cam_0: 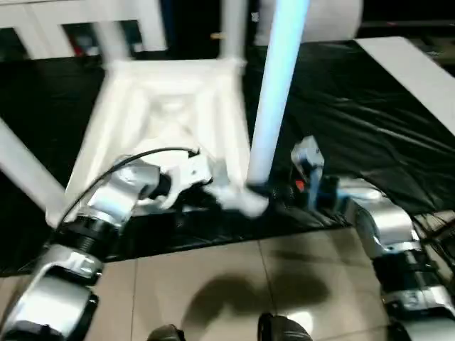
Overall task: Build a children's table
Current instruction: Rotate leg to tighten
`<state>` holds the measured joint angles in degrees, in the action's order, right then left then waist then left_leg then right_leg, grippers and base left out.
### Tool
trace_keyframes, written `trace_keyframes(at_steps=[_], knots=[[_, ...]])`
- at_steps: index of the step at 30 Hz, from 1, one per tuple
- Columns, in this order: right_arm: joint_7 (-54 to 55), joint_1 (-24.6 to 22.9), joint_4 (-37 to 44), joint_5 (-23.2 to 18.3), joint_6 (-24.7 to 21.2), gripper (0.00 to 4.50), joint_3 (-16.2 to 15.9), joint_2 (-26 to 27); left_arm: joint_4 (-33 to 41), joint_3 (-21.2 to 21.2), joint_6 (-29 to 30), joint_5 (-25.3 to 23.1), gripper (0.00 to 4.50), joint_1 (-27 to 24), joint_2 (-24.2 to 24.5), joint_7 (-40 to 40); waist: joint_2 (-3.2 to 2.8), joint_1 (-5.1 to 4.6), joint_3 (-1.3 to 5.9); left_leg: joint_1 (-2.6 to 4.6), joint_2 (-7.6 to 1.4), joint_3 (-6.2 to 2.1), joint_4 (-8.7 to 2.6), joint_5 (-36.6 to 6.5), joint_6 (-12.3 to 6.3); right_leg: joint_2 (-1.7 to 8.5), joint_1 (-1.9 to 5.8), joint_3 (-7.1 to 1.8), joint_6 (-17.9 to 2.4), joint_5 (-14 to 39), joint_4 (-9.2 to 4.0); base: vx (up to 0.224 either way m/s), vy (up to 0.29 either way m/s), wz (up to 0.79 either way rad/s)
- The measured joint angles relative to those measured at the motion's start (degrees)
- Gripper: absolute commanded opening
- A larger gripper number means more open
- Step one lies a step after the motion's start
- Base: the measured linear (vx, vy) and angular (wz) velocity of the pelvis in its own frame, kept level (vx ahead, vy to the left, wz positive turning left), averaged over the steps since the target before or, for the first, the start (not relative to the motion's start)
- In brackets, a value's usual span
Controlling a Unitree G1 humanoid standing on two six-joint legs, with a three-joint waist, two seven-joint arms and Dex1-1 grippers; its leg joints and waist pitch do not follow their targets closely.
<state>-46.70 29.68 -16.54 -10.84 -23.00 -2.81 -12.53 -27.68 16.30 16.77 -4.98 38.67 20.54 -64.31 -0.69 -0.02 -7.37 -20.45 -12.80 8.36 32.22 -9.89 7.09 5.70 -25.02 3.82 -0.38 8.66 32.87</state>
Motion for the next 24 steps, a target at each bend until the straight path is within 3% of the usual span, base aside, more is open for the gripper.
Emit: trace_keyframes(at_steps=[5,6,10,15,24], knots=[[19.5,3.6,-4.4,4.4,1.7,2.01,2.0,7.9,2.1,-1.9,7.3,-3.7,0.00,0.2,-6.4,12.8,0.05,-1.19,-0.04,-0.01,0.01,-0.23,-0.12,0.0,0.00,-0.30,-0.01,0.04,0.0,0.0,-0.98,0.000,0.000,0.00],[21.1,3.9,-5.1,4.5,2.6,2.54,2.3,8.5,2.1,-1.9,7.5,-3.8,0.00,0.3,-7.1,14.3,0.07,-1.19,-0.05,-0.03,0.01,-0.23,-0.14,0.0,0.00,-0.31,0.00,0.04,0.0,0.0,-1.11,0.000,0.000,0.00],[24.6,3.7,-7.5,4.8,5.6,2.87,3.7,10.0,2.7,-1.4,7.7,-3.7,0.00,0.3,-9.1,16.9,0.06,-0.93,-0.16,-0.11,0.02,-0.15,-0.32,0.0,-0.03,-0.33,-0.10,-0.04,-0.1,-0.1,-1.52,0.000,0.000,0.00],[20.4,1.6,-6.4,3.1,7.9,3.16,4.9,8.9,4.0,-0.4,7.4,-3.7,0.00,0.2,-8.5,16.1,0.06,0.03,-0.18,-0.48,-0.01,0.03,-0.35,0.1,-0.14,-0.34,-0.08,-0.18,-0.7,-1.2,-1.54,0.000,0.000,0.00],[-1.1,-1.6,-2.6,-1.6,9.9,4.07,2.5,-2.7,2.1,1.0,-3.1,-1.7,0.00,-0.2,-3.2,7.5,-0.10,1.18,-0.18,-0.48,-0.23,0.01,-0.78,0.1,-0.14,-0.44,-0.43,-0.10,-0.5,-1.7,-0.71,0.000,0.000,0.00]])
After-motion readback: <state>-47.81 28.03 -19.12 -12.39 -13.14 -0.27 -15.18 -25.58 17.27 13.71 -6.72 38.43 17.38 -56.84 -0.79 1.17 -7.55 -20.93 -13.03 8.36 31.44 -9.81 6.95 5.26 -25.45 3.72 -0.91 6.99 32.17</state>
